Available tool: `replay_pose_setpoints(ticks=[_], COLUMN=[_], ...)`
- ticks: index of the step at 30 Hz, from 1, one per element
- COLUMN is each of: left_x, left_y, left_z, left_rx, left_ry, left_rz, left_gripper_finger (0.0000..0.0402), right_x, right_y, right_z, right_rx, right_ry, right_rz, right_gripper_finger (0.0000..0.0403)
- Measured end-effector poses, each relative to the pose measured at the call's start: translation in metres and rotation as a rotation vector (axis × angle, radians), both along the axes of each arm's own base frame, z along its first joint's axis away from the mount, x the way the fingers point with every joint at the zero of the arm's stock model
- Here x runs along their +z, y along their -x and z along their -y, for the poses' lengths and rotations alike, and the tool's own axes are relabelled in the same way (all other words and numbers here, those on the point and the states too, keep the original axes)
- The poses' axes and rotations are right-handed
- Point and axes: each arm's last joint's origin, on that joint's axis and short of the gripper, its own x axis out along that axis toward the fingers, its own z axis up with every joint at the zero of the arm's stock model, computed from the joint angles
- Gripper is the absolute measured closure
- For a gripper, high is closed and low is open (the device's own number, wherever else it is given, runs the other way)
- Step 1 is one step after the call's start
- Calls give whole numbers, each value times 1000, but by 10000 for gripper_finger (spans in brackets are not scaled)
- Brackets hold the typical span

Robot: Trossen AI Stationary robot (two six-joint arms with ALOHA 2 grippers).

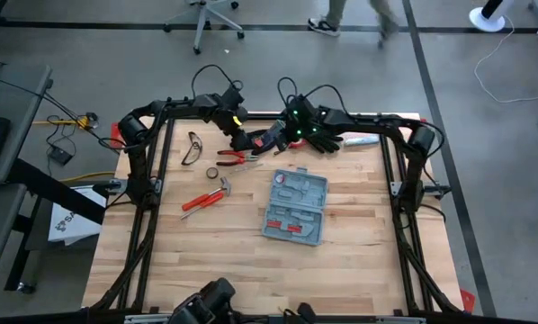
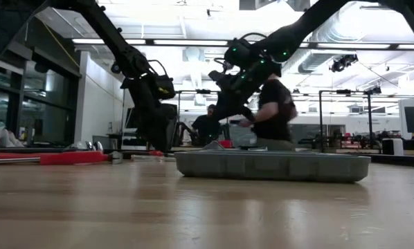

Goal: Prefit tool cases
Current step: Put the orange allen wrench set into the gray tool box

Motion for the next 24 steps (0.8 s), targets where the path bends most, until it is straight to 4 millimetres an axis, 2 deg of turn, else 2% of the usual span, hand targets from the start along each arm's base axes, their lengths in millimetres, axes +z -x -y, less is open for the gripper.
replay_pose_setpoints(ticks=[8, 15, 24], left_x=[-8, -9, -9], left_y=[-7, -16, -26], left_z=[29, 40, 67], left_rx=[-91, -120, -241], left_ry=[88, 97, 137], left_rz=[-75, -70, -131], left_gripper_finger=[255, 255, 255], right_x=[-3, -4, -7], right_y=[-1, -1, 2], right_z=[0, 0, -3], right_rx=[32, 35, 56], right_ry=[1, 0, -6], right_rz=[-47, -52, -98], right_gripper_finger=[403, 403, 403])
